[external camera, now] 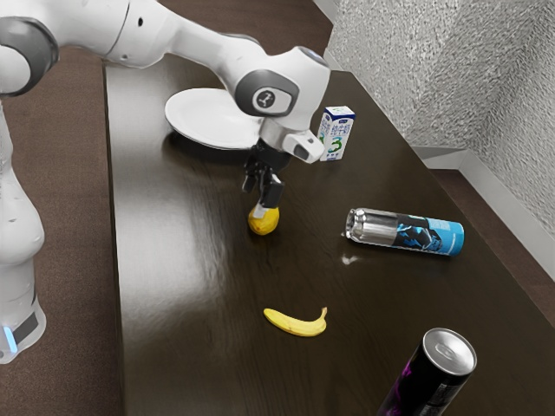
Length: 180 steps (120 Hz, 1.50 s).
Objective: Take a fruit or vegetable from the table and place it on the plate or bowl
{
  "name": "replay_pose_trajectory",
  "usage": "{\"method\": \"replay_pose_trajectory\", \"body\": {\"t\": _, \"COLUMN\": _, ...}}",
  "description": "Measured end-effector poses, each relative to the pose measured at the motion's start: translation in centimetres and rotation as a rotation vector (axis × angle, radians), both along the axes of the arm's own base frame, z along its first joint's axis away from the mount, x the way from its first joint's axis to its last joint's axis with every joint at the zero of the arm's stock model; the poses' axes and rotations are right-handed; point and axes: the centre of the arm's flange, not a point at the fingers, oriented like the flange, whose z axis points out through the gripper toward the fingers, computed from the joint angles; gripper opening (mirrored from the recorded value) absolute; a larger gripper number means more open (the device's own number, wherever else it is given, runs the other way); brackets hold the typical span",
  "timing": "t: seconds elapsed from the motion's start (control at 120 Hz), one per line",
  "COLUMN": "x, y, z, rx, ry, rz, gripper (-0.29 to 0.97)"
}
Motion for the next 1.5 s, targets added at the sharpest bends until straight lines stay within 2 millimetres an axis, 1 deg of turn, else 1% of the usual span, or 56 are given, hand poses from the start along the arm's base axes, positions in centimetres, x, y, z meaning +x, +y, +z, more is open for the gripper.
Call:
{"method": "replay_pose_trajectory", "body": {"t": 0.108, "x": 0.9, "y": 0.3, "z": -1.2, "rx": -0.012, "ry": 0.022, "rz": 0.012, "gripper": 0.66}}
{"method": "replay_pose_trajectory", "body": {"t": 0.192, "x": 1.5, "y": 0.5, "z": -1.5, "rx": -0.018, "ry": 0.026, "rz": 0.022, "gripper": 0.66}}
{"method": "replay_pose_trajectory", "body": {"t": 0.533, "x": 2.5, "y": 0.8, "z": -2.4, "rx": -0.018, "ry": -0.011, "rz": 0.051, "gripper": 0.66}}
{"method": "replay_pose_trajectory", "body": {"t": 0.933, "x": 2.9, "y": 1.9, "z": -3.4, "rx": -0.020, "ry": -0.023, "rz": 0.087, "gripper": 0.66}}
{"method": "replay_pose_trajectory", "body": {"t": 1.05, "x": 2.9, "y": 2.2, "z": -4.1, "rx": -0.022, "ry": -0.019, "rz": 0.097, "gripper": 0.66}}
{"method": "replay_pose_trajectory", "body": {"t": 1.375, "x": 3.2, "y": 3.2, "z": -4.2, "rx": -0.021, "ry": -0.044, "rz": 0.122, "gripper": 0.66}}
{"method": "replay_pose_trajectory", "body": {"t": 1.5, "x": 3.5, "y": 3.3, "z": -4.9, "rx": -0.026, "ry": -0.039, "rz": 0.125, "gripper": 0.66}}
